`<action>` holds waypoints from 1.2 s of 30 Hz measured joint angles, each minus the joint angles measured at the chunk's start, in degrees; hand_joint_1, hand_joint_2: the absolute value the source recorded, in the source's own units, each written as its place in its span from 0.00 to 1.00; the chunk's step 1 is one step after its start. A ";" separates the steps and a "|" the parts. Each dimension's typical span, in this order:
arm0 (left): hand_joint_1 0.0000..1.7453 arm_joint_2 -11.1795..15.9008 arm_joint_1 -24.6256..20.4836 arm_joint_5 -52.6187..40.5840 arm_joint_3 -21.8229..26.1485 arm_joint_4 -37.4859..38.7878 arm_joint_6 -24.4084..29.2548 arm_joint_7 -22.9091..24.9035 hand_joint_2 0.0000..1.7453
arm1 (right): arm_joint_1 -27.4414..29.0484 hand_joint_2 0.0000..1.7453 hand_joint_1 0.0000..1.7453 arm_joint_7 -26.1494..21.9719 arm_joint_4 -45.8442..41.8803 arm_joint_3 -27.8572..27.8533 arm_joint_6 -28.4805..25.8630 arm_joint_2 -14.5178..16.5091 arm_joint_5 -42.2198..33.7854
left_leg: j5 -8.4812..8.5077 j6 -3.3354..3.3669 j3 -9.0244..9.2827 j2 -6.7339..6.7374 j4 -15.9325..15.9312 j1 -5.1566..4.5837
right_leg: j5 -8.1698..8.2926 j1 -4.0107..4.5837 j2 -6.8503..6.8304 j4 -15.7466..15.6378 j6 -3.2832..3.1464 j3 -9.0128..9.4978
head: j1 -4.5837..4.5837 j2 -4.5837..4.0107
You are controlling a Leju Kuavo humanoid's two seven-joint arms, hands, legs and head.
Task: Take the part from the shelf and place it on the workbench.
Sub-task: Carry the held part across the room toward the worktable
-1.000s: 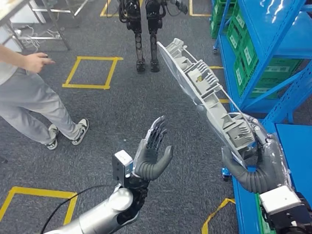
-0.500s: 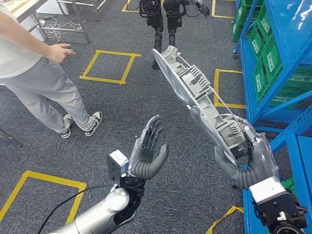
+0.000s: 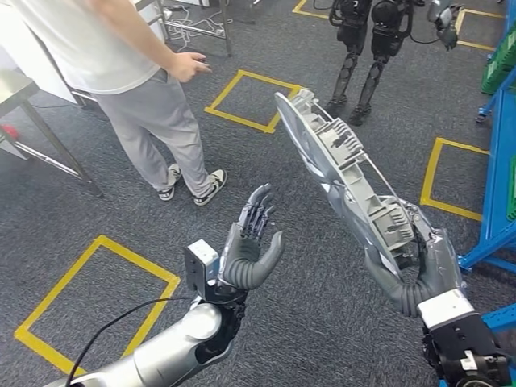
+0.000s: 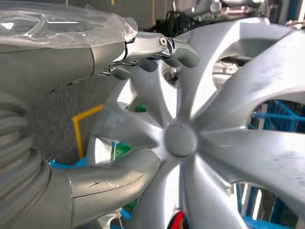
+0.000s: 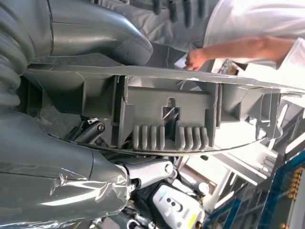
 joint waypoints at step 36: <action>0.00 2.10 -1.34 -2.33 0.86 0.49 3.83 1.18 1.00 | 0.63 1.00 1.00 -0.62 3.31 -3.43 2.13 1.56 0.07 | -6.34 -0.73 -8.90 7.93 16.96 -0.49 | -1.01 0.45 -5.37 0.12 -1.12 1.11 | -1.15 0.00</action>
